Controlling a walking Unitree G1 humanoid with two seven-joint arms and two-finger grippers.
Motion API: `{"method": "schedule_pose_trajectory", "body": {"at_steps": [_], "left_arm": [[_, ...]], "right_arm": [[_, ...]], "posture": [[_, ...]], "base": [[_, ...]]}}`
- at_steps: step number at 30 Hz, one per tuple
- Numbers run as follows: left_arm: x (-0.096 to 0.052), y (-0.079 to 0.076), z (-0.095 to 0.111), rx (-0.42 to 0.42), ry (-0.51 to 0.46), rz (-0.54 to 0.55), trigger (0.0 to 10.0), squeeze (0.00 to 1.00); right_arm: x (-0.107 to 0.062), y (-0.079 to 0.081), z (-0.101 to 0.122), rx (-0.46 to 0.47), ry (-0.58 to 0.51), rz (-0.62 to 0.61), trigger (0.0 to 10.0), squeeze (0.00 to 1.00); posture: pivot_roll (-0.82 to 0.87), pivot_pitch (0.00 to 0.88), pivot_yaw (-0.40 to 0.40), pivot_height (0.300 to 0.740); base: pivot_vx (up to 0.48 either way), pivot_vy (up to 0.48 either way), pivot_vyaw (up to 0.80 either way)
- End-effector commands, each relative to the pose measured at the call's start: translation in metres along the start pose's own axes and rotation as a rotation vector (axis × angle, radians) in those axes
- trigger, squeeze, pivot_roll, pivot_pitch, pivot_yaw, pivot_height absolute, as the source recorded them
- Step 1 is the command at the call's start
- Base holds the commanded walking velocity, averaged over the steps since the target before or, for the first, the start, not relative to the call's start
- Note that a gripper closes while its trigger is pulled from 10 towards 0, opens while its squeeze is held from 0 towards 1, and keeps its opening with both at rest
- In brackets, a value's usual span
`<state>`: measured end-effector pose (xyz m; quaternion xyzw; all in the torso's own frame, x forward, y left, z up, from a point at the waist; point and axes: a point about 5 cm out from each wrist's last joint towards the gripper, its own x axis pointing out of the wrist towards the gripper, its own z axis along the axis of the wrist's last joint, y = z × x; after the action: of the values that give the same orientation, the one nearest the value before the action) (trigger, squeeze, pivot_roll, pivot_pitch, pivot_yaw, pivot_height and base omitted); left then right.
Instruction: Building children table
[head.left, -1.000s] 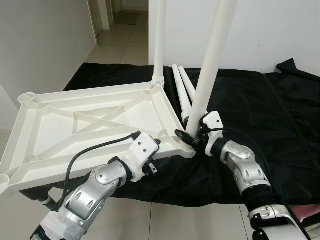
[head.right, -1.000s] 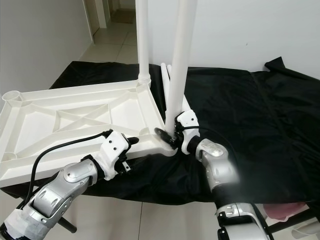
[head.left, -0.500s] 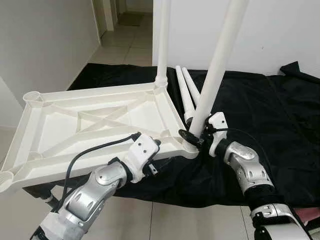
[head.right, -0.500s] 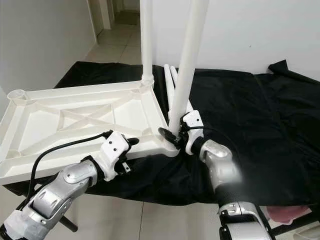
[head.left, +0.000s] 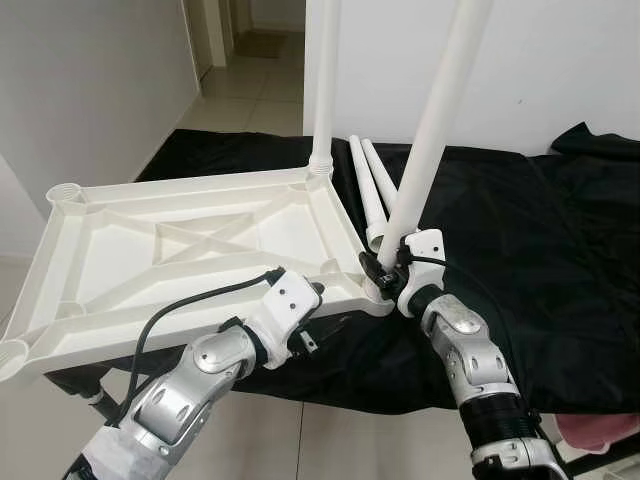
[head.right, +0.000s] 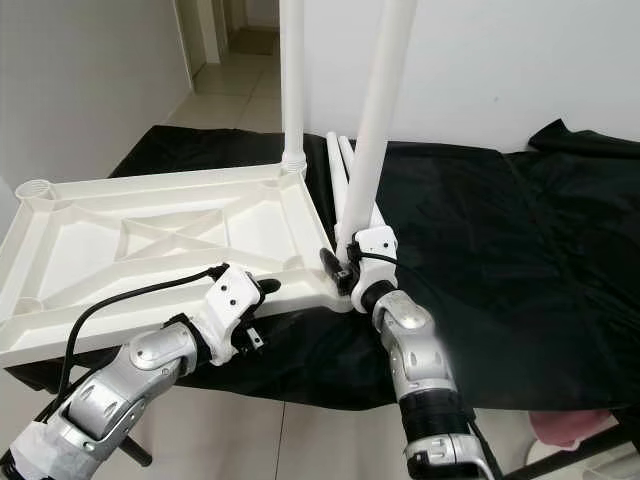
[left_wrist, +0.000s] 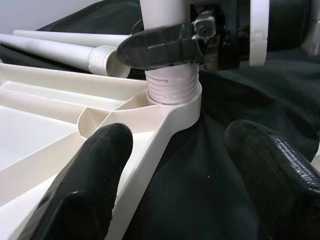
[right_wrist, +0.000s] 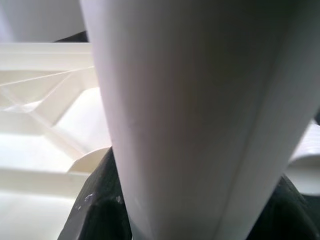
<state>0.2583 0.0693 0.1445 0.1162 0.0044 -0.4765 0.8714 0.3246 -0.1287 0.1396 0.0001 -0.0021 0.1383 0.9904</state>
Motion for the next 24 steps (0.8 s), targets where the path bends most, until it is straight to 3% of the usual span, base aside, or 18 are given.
{"method": "schedule_pose_trajectory", "body": {"at_steps": [1, 4, 8, 14, 15, 20, 21, 23, 24], "left_arm": [[0.001, -0.007, -0.001, 0.003, 0.008, -0.098, 10.0, 0.00], [0.001, -0.007, -0.001, 0.004, 0.008, -0.098, 10.0, 0.00], [0.001, -0.006, -0.001, 0.004, 0.007, -0.090, 10.0, 0.00], [0.000, -0.006, -0.002, 0.004, 0.009, -0.089, 10.0, 0.00], [0.000, -0.006, -0.002, 0.005, 0.010, -0.090, 10.0, 0.00], [0.000, -0.005, 0.000, 0.004, 0.005, -0.085, 10.0, 0.00], [0.000, -0.004, -0.001, 0.008, 0.010, -0.084, 10.0, 0.00], [0.000, -0.004, -0.001, 0.008, 0.010, -0.084, 10.0, 0.00], [0.000, -0.004, -0.001, 0.011, 0.011, -0.087, 10.0, 0.00]], "right_arm": [[-0.007, -0.005, -0.012, 0.021, 0.055, -0.096, 10.0, 0.00], [-0.010, 0.002, -0.012, 0.036, 0.051, -0.156, 10.0, 0.00], [-0.021, 0.026, -0.014, 0.103, 0.045, -0.282, 10.0, 0.00], [-0.021, 0.022, -0.010, 0.101, 0.027, -0.286, 10.0, 0.00], [-0.020, 0.019, -0.007, 0.106, 0.004, -0.259, 10.0, 1.00], [-0.017, 0.007, 0.001, 0.104, -0.042, -0.177, 10.0, 1.00], [-0.014, -0.002, 0.008, 0.072, -0.051, -0.071, 10.0, 0.99], [-0.014, -0.002, 0.008, 0.072, -0.051, -0.071, 10.0, 0.99], [-0.013, -0.004, 0.009, 0.053, -0.051, -0.030, 10.0, 0.39]], "posture": [[0.01, 0.000, -0.015, 0.740], [0.01, 0.000, -0.015, 0.740], [0.01, 0.000, -0.022, 0.740], [0.01, 0.000, -0.023, 0.740], [0.01, 0.000, -0.023, 0.740], [0.01, 0.000, -0.020, 0.740], [0.01, 0.000, -0.016, 0.740], [0.01, 0.000, -0.016, 0.740], [0.01, 0.000, -0.016, 0.740]], "base": [[0.000, 0.000, 0.00], [0.000, 0.000, 0.00], [0.000, 0.000, 0.00], [0.000, 0.000, 0.00], [0.000, 0.000, 0.00], [0.000, 0.000, 0.00], [0.000, 0.000, 0.00], [0.000, 0.000, 0.00], [0.000, 0.000, 0.00]]}}
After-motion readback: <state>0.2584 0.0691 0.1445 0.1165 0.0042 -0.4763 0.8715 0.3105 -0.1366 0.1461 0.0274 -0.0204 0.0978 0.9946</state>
